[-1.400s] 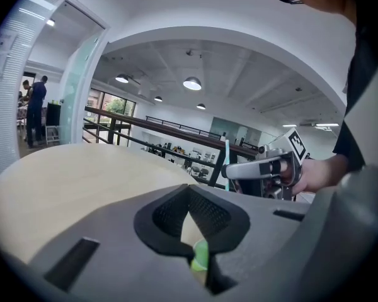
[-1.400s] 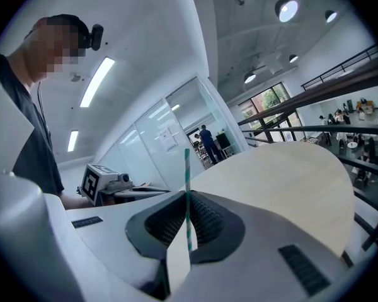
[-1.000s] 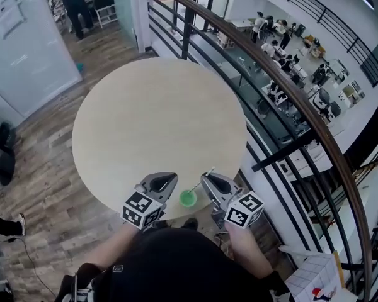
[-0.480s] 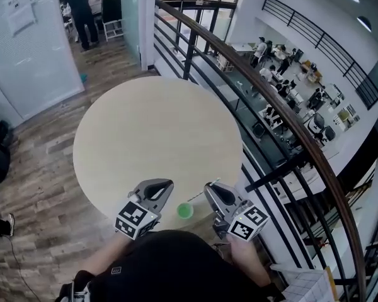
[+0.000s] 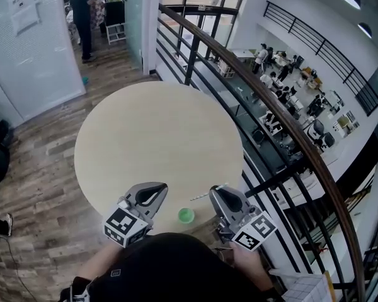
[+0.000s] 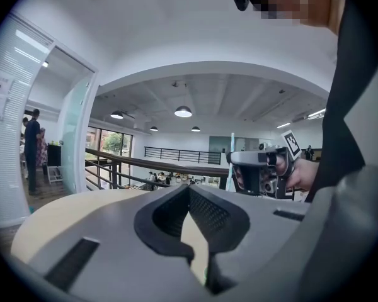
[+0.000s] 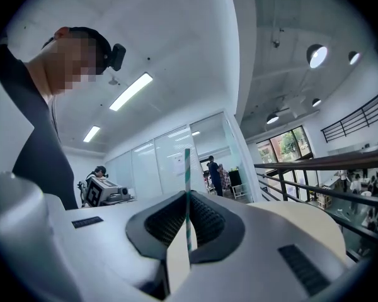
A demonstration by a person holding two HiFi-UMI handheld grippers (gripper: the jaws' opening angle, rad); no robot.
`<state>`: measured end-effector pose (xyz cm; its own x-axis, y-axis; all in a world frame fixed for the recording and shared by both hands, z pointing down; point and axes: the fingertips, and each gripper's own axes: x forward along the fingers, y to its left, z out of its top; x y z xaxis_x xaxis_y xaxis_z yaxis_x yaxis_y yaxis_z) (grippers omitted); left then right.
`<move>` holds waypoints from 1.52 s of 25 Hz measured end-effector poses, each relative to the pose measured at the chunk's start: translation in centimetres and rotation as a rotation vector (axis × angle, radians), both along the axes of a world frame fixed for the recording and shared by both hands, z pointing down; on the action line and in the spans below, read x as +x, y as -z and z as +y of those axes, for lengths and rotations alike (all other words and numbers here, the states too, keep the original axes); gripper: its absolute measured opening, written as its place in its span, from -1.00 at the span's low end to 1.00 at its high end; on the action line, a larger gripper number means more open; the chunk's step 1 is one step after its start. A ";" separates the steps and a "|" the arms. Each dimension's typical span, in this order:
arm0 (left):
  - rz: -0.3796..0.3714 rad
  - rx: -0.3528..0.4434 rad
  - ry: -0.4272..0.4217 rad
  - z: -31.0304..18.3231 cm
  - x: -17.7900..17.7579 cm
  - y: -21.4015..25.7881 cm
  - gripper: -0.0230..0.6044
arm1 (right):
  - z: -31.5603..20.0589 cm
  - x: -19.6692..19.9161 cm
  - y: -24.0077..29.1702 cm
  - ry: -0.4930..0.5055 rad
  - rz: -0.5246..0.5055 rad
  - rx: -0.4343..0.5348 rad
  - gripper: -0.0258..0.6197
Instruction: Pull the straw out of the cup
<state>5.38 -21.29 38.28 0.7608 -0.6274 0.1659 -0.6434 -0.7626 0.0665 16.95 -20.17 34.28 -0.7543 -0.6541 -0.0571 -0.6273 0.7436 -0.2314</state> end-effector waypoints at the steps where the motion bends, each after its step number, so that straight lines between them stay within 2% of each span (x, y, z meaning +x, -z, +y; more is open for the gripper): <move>1: 0.002 0.001 0.007 0.0 -0.3 0.0 -0.90 | 0.0 0.0 0.1 -0.009 -0.001 0.005 -0.82; 12: 0.000 0.033 0.050 -0.6 -2.2 0.6 -0.90 | 0.5 0.7 1.2 -0.069 0.007 0.055 -0.83; 21: -0.005 0.038 0.061 -0.9 -2.5 0.9 -0.90 | 0.9 1.1 3.9 -0.054 -0.007 0.124 -0.82; 29: -0.008 0.064 0.048 -0.8 -2.5 1.7 -0.90 | 0.5 1.0 3.4 -0.063 -0.025 0.106 -0.83; 38: -0.013 0.056 0.047 -0.6 -2.0 1.5 -0.90 | 0.3 1.8 2.5 -0.072 -0.050 0.081 -0.83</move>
<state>3.36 -21.90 36.79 0.7281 -0.6712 0.1390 -0.6794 -0.7336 0.0162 18.79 -19.84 31.74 -0.7006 -0.6980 -0.1481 -0.6688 0.7147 -0.2050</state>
